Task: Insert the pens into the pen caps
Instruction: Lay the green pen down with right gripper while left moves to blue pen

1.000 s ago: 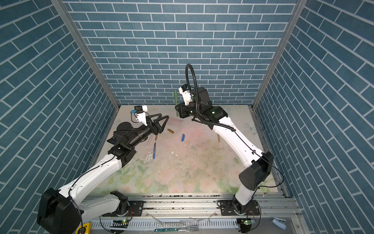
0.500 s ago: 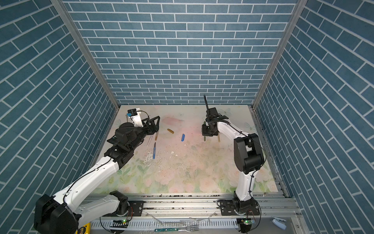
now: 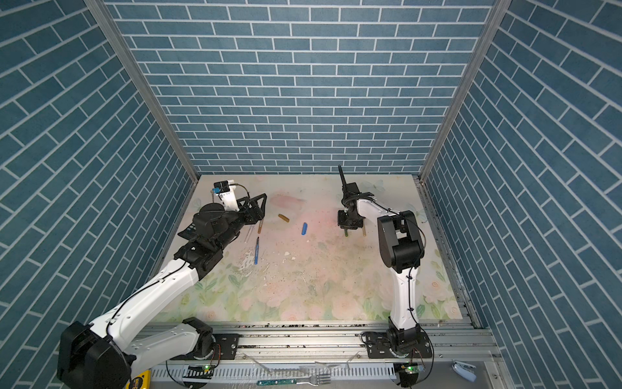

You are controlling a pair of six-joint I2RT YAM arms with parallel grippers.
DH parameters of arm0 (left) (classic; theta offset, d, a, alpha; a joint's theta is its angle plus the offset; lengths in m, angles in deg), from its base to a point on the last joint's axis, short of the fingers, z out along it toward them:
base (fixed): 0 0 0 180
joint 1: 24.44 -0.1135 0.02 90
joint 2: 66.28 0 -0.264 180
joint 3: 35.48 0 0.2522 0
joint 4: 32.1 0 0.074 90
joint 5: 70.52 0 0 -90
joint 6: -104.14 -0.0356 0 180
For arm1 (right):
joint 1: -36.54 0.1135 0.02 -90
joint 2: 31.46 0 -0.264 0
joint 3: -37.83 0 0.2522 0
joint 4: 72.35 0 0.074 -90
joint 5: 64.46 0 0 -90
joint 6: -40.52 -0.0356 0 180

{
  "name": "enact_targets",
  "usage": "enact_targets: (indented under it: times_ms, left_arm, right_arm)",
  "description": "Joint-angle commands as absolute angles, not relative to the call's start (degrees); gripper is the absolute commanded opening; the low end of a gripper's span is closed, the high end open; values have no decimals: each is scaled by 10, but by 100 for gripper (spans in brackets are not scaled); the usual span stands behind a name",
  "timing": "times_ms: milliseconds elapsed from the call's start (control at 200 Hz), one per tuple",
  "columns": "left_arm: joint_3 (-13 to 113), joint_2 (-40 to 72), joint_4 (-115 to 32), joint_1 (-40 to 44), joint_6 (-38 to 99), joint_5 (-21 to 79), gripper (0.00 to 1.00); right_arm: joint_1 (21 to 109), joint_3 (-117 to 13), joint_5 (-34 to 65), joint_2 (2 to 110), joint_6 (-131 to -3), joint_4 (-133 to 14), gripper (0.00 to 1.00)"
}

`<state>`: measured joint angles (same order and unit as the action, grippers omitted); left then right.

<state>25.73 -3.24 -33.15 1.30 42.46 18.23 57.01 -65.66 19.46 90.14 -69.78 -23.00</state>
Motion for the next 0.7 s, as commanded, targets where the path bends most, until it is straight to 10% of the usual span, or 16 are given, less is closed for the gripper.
enact_targets:
  times_ms: [0,695]
  left_arm:
    - [270,-26,-320,8,417,192,80]
    - [313,-1,-450,4,406,25,71]
  right_arm:
    - [570,-659,237,914,-699,-205,35]
    - [594,-617,236,699,-710,-232,38]
